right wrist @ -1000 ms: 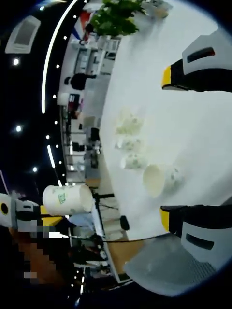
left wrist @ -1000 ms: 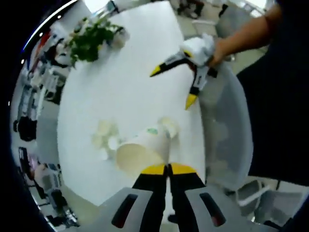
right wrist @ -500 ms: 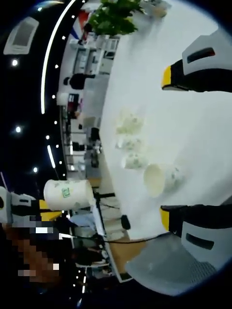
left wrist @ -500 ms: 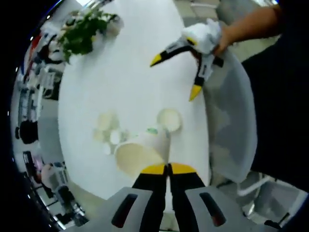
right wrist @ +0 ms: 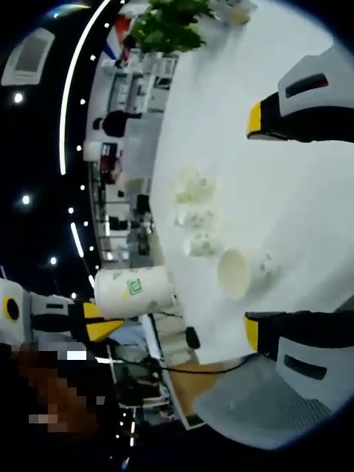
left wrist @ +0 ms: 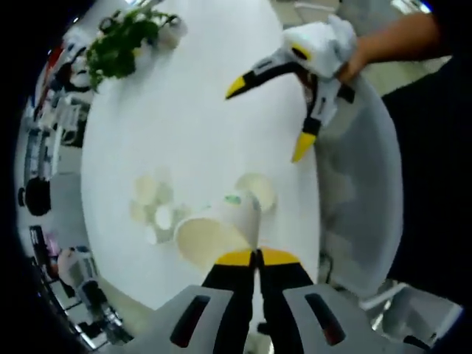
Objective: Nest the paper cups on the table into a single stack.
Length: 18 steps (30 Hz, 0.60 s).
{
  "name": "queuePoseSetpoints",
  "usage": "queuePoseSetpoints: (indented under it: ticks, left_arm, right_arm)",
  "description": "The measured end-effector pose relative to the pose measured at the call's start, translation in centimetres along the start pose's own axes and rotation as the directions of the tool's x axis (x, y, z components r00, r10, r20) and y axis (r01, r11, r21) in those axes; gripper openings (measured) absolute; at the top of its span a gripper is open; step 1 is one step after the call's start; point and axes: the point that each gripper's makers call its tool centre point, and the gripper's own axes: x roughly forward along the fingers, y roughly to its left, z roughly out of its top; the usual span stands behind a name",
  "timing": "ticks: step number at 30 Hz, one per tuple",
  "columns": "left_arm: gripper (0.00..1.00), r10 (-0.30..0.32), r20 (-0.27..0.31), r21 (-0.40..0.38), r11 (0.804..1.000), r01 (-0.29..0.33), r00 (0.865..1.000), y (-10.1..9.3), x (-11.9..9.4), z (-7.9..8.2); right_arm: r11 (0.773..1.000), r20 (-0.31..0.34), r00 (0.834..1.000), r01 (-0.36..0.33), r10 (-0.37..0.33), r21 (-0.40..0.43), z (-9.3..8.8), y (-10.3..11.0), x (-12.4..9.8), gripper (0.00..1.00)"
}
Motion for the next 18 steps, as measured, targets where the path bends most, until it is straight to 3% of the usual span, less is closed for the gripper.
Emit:
queuePoseSetpoints:
  ticks: [18]
  left_arm:
    - [0.0,-0.038,-0.021,-0.039,0.999,0.037,0.999,-0.6,4.3,0.5]
  right_arm:
    - [1.0,0.003,1.0,-0.001,0.001,0.001,0.1,-0.2,0.1,0.94]
